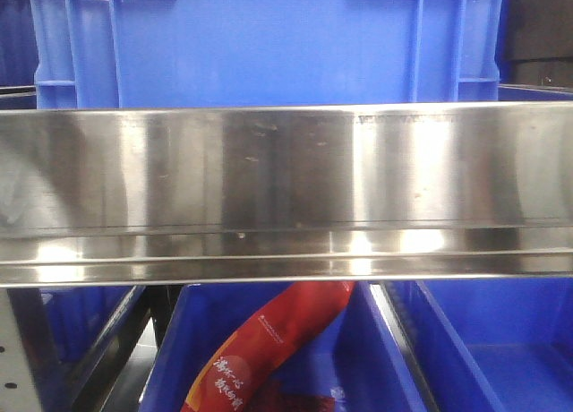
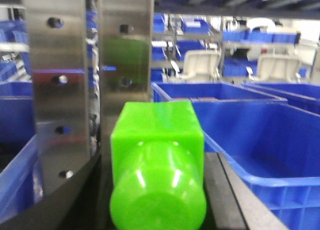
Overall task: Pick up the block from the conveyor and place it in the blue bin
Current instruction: 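Extend both grippers with blocks over a blue bin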
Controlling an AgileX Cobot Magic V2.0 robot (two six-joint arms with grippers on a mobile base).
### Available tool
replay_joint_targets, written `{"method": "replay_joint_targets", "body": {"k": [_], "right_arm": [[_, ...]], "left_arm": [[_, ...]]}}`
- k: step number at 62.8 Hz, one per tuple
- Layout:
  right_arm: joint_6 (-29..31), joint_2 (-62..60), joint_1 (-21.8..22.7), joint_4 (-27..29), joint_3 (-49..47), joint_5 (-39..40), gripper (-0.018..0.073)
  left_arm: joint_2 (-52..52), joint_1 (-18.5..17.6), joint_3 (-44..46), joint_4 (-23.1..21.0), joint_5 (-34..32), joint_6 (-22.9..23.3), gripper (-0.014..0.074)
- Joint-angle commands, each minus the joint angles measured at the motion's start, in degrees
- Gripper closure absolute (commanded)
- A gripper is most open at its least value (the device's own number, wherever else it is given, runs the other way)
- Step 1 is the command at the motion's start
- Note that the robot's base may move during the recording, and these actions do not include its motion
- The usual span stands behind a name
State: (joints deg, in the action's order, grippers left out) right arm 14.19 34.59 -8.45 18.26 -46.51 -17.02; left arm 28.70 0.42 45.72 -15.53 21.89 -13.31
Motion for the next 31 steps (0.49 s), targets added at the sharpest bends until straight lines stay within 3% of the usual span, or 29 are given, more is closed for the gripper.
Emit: {"method": "replay_joint_targets", "body": {"k": [1, 12, 31], "right_arm": [[0.88, 5.02, -3.48, 0.12, -3.17, 2.20, 0.0721], [0.88, 14.80, -10.38, 0.12, -9.49, 5.08, 0.0721], [0.88, 30.95, -19.84, 0.12, -21.24, 9.21, 0.0721]], "left_arm": [[4.17, -0.29, 4.89, -1.39, 3.49, -0.23, 0.0708], [12.22, -3.91, 13.01, -5.97, 6.43, -5.08, 0.0708], [29.26, -17.62, 25.63, -5.99, 5.56, -5.08, 0.0708]]}}
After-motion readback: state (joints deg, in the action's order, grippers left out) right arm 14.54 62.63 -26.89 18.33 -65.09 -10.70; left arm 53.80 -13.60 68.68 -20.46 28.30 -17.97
